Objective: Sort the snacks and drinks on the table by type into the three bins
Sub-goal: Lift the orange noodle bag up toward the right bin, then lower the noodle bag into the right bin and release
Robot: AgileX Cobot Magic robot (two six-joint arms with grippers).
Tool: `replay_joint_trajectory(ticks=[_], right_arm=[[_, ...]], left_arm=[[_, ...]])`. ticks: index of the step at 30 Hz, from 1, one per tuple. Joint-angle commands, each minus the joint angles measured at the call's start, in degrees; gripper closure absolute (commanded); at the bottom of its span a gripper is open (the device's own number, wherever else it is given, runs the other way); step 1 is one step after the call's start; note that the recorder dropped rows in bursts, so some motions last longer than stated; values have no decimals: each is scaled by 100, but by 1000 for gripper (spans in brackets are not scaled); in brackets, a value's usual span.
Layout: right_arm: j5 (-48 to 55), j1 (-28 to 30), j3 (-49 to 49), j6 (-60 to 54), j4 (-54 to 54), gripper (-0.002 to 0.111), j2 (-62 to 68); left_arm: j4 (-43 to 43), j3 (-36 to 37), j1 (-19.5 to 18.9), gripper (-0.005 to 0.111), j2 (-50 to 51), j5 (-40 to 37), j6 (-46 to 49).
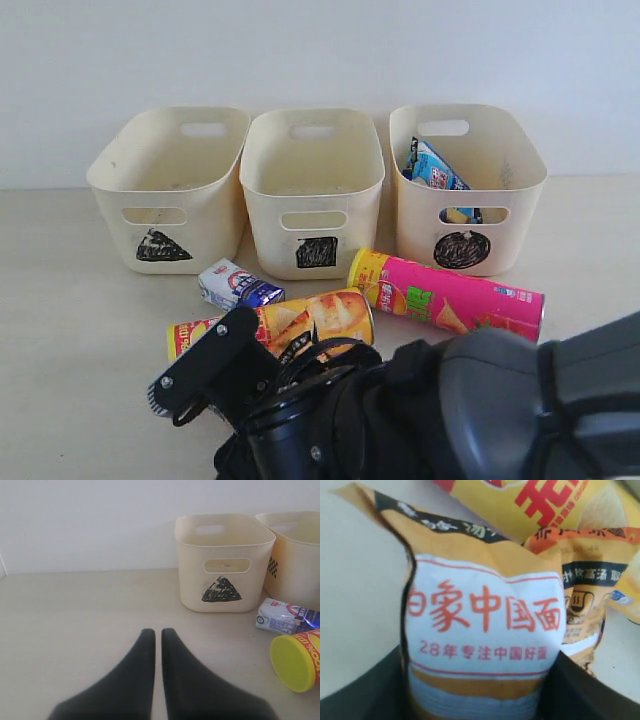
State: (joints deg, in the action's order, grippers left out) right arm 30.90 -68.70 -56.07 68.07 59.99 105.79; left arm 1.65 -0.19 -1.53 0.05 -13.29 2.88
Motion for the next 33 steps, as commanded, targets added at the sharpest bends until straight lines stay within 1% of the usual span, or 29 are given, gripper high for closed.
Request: replay_joint_trajectory(ticks=[1,13,16,20,24,29,30,33], right_arm=[[-113,2,-2,39,-109,108,-577],[-96,2,-2,-419,-376,108,-1947],[76,2,-2,-576,-376,108,-2223],[558,16,-2,-845,-237,108,-2599],[848,16,-2,-906,222,108,-2949],[1235,16,-2,-916,1630,108,-3197],[1419,85,-2,-916,2218,108,-3209],[1296,488,-2,-903,2632,108,-3197]], left_arm=[[65,19,0,103,-5,34,-16],[65,19,0,103,-5,34,-16],[65,19,0,103,-5,34,-16],[65,19,0,103,-5,34,-16],[65,19,0,103,-5,34,-16],[65,19,0,103,-5,34,-16],[65,19,0,103,-5,34,-16],[65,19,0,103,-5,34,-16]])
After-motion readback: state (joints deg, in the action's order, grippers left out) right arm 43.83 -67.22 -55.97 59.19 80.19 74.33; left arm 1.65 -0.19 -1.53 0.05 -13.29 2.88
